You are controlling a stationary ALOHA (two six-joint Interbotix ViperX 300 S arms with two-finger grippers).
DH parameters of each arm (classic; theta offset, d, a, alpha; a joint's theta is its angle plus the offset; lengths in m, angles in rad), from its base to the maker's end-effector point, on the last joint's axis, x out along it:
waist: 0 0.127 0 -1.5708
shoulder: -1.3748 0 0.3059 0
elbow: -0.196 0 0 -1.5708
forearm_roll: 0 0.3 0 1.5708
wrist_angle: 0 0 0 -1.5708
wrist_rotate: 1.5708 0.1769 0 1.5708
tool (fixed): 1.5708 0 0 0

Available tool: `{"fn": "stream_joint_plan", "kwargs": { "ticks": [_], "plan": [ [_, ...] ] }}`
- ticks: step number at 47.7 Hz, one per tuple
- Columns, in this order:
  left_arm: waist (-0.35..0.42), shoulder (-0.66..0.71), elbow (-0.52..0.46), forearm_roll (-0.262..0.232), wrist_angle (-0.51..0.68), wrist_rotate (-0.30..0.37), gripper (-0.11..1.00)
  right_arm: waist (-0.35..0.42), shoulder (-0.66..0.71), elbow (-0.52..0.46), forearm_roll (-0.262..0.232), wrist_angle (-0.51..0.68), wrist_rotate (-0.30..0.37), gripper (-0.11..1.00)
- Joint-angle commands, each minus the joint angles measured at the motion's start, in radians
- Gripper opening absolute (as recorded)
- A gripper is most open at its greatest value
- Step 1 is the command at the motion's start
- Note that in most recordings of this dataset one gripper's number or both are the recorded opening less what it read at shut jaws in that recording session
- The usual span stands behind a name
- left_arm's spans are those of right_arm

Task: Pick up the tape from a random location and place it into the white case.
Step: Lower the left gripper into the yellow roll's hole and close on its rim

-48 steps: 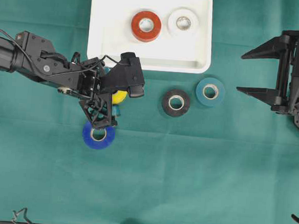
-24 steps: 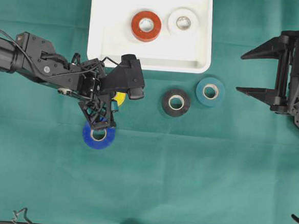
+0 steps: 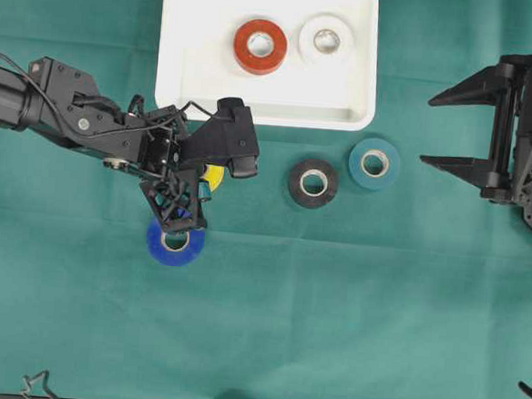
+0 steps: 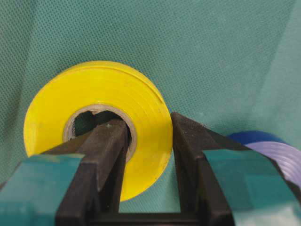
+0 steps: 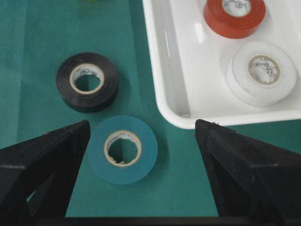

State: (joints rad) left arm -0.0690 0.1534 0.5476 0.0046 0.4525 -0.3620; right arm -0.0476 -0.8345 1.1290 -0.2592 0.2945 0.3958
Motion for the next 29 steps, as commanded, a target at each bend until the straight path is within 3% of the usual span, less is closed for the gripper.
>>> {"fn": "stream_joint_plan", "kwargs": {
  "ticks": [1,29],
  "plan": [
    [-0.008,-0.060,-0.025,0.000,0.015,0.003,0.24,-0.002,0.005,-0.020,0.000,-0.009,0.000,0.89],
    [-0.018,-0.268,-0.184,0.002,0.374,0.008,0.24,-0.002,0.005,-0.021,-0.002,-0.006,0.000,0.89]
  ]
}}
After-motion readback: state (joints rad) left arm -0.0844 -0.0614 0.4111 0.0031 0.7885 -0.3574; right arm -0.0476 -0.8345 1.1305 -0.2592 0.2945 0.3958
